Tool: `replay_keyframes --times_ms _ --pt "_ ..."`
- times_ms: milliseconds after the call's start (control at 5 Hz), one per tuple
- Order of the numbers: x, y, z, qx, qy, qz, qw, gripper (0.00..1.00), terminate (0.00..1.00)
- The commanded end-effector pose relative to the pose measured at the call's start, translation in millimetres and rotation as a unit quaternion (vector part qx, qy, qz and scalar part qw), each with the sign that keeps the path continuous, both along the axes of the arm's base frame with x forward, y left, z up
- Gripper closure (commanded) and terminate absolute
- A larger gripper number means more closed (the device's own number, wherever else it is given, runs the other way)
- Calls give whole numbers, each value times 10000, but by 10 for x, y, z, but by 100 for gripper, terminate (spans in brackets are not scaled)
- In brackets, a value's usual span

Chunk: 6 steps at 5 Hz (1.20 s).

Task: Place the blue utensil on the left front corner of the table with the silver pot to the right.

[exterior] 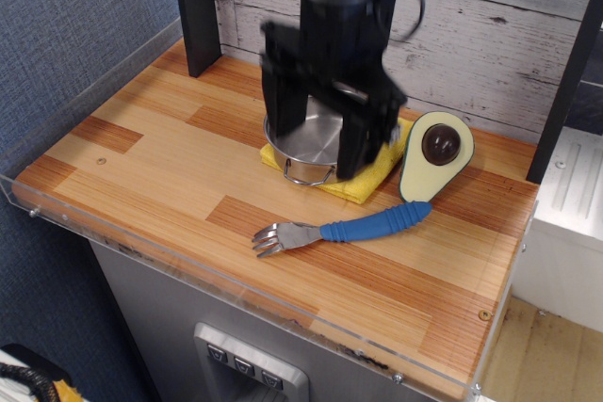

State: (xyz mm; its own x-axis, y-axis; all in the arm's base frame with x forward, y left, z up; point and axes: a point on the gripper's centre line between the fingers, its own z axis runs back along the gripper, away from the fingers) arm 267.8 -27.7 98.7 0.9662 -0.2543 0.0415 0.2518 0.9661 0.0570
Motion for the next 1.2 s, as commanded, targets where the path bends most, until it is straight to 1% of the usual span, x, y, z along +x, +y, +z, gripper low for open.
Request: replay_keyframes --times_ms 0,200,400,600,800,1000 --pt "148 -183 -342 -232 -74 -363 9990 0 0" --pt "167 -228 -424 -231 -257 -550 9979 0 0" --pt "197 -264 -520 -36 -656 -962 9932 0 0" --pt "249 -283 -630 -151 -908 -1238 9880 0 0" --pt "318 -275 -719 -314 -902 -1326 9866 0 0" --pt "339 -229 -809 -470 -809 -1280 9874 0 0"
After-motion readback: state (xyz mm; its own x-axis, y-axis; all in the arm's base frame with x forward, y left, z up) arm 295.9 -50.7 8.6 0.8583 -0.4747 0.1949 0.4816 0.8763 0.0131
